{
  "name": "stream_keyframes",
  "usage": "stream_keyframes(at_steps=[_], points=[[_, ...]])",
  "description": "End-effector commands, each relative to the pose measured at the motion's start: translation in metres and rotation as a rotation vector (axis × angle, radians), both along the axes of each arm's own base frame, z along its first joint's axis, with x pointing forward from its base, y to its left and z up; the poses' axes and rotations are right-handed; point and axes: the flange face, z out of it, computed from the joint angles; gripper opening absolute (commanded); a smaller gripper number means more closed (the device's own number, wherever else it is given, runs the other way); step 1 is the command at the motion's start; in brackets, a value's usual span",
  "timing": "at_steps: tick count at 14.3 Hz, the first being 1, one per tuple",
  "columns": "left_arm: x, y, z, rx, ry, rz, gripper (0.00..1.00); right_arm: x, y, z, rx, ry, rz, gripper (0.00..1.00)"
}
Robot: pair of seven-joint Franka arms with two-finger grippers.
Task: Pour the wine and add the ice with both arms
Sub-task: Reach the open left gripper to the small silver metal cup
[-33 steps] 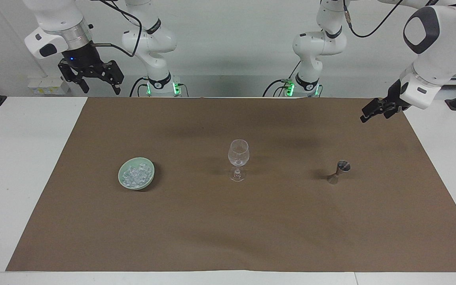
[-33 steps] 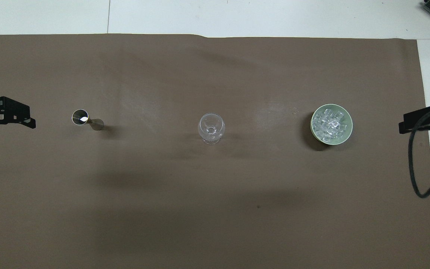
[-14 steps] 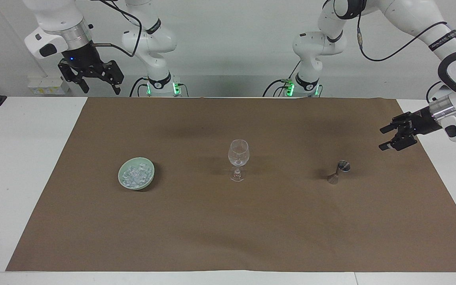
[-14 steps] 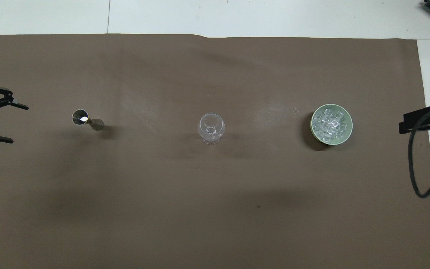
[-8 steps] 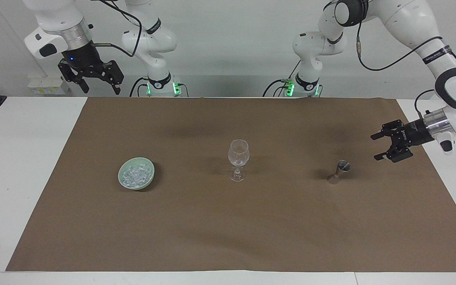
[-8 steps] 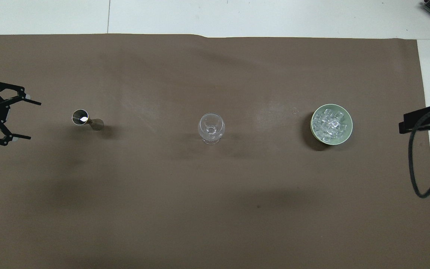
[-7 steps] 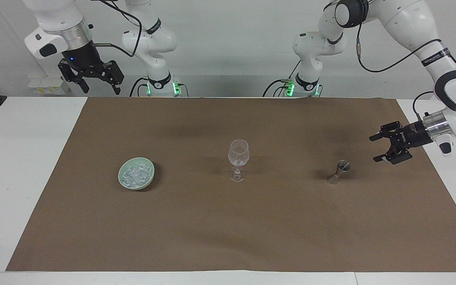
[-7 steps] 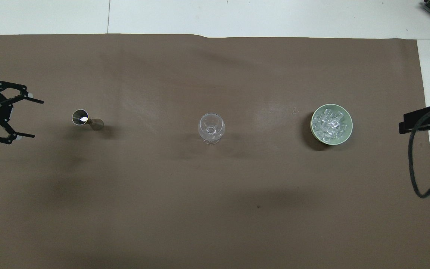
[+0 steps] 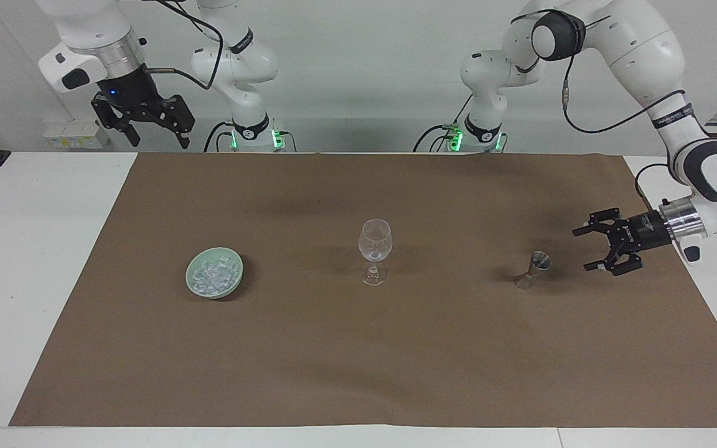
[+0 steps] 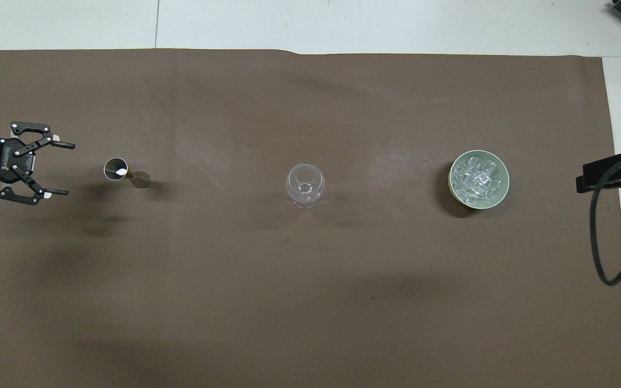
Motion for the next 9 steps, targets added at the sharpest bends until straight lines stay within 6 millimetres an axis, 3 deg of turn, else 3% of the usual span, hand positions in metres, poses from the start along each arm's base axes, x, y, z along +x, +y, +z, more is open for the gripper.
stream_keyframes(at_steps=[1, 5, 9], points=[[-0.003, 0.007, -0.025, -0.067, 0.047, 0.037, 1.00, 0.000, -0.004, 0.003, 0.032, 0.000, 0.004, 1.00], [-0.007, 0.008, -0.048, -0.130, 0.063, 0.079, 1.00, 0.000, -0.004, 0.003, 0.032, 0.000, 0.004, 1.00], [-0.012, 0.007, -0.054, -0.177, 0.075, 0.094, 1.00, 0.000, -0.004, 0.003, 0.032, 0.000, 0.004, 1.00]])
